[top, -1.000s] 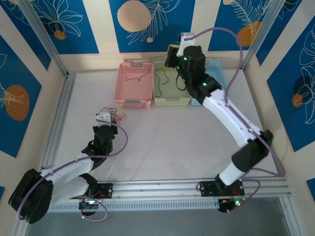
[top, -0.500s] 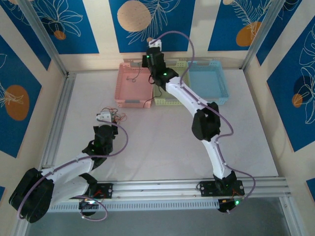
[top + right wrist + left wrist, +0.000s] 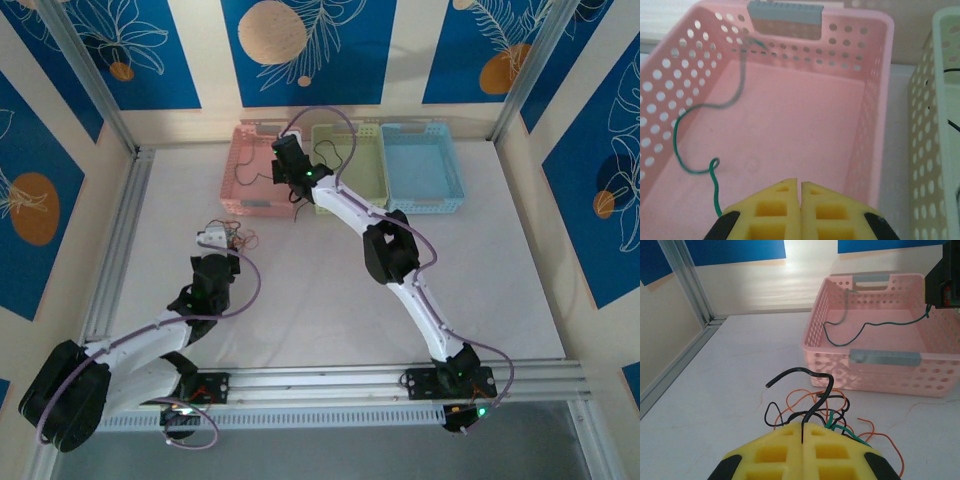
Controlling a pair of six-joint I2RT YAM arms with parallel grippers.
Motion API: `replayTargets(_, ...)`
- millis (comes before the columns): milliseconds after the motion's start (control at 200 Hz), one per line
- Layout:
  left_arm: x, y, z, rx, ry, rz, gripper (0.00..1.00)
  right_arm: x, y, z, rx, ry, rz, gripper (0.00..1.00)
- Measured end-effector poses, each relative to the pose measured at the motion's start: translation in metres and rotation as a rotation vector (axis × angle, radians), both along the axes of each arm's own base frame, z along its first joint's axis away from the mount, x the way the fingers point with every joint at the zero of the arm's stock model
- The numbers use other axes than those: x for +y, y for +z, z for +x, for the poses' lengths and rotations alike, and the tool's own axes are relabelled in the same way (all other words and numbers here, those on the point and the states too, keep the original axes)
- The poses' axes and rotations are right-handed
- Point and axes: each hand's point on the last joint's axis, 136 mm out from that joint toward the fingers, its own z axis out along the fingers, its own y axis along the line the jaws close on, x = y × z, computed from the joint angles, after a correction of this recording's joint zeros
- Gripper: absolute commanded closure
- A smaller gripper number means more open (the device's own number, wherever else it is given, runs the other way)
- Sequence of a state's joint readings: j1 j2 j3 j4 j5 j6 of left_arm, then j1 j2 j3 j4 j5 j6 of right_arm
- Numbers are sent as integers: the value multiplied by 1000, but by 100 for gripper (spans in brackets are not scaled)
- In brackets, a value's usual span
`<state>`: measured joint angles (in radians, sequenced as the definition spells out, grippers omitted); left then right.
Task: Untangle the cables
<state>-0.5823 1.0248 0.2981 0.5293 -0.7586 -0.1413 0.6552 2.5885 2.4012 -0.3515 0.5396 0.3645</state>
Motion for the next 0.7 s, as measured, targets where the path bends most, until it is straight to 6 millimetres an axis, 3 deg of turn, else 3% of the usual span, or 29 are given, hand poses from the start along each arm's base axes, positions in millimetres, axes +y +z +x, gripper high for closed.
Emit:
replayTargets(260, 0, 0, 0, 0, -3, -1, 100, 2, -9, -3, 58, 48, 20, 97)
replayTargets(440, -1, 0, 0, 1, -6, -2, 100, 4, -13, -8, 88, 79, 26, 76)
replayTargets(700, -1, -2, 0, 6, -7, 2, 100, 10, -11, -17, 114, 131, 21, 62)
